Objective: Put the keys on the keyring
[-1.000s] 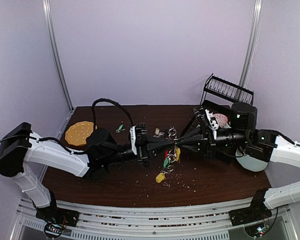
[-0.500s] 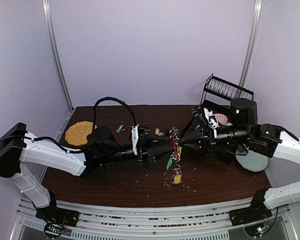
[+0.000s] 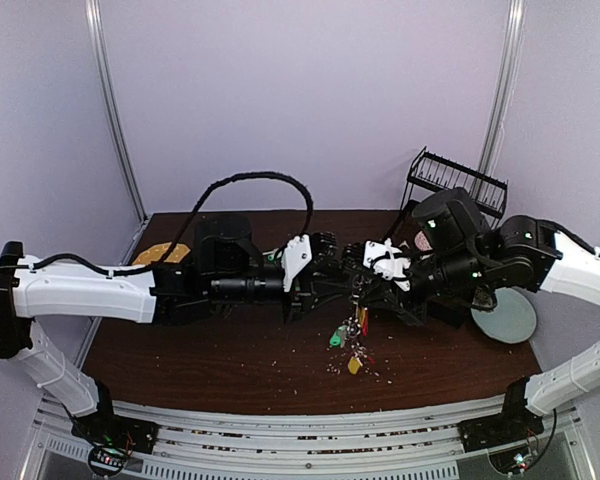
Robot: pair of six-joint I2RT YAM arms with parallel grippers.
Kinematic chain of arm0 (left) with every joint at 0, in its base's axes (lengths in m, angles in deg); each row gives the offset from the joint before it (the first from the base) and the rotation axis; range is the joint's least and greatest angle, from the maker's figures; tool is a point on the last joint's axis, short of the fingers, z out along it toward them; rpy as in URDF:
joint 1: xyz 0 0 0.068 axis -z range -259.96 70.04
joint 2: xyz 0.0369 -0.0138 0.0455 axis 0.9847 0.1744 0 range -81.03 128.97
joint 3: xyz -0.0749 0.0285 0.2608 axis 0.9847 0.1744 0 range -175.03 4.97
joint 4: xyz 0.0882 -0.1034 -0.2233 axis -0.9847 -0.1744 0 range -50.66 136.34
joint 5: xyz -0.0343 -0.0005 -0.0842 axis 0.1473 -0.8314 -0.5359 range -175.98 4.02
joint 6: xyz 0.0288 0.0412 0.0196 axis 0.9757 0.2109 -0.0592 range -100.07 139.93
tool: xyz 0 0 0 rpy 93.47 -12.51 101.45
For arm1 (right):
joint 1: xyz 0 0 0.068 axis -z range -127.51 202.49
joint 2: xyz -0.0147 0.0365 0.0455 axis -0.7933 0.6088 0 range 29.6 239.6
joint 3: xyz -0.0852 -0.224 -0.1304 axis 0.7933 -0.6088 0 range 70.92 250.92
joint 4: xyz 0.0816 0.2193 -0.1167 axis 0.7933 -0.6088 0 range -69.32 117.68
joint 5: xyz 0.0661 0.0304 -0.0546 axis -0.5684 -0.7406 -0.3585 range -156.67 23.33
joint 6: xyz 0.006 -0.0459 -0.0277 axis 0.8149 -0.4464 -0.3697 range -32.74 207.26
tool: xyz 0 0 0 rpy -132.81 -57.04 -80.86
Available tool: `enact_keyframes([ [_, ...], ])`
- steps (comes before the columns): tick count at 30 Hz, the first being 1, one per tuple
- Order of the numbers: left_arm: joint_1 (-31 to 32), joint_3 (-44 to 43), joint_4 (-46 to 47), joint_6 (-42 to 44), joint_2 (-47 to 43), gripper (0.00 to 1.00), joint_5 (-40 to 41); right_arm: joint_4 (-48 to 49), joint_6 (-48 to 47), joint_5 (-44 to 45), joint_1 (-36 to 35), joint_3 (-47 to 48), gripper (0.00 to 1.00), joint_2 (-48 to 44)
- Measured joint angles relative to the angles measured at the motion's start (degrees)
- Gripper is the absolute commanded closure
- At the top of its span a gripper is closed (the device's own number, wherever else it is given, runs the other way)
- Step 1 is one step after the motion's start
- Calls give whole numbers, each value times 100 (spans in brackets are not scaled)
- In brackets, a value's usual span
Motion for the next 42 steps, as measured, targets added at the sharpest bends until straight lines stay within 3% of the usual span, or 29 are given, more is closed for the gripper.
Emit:
enact_keyframes([
  [13,-11,-2,-470,109,118,77,-337,-98,-107,168,-258,11,100,-61],
  [18,-15,-4,-468,109,118,100,-509,-70,-129,186,-308,13,100,-61],
  [19,-15,-7,-466,107,118,100,-520,-63,-127,188,-308,13,100,-61],
  [23,-15,-13,-487,122,118,100,-520,-61,-177,208,-310,13,100,-61],
  [27,-15,-15,-487,127,122,92,-520,-61,-192,208,-310,13,100,-61],
  [33,-15,-79,-507,127,142,90,-501,-52,-188,210,-310,13,100,-61],
  [37,-15,-87,-518,142,151,83,-503,-57,-186,210,-310,13,100,-61],
  [42,-13,-101,-498,175,160,84,-503,-52,-188,208,-310,13,100,-61],
])
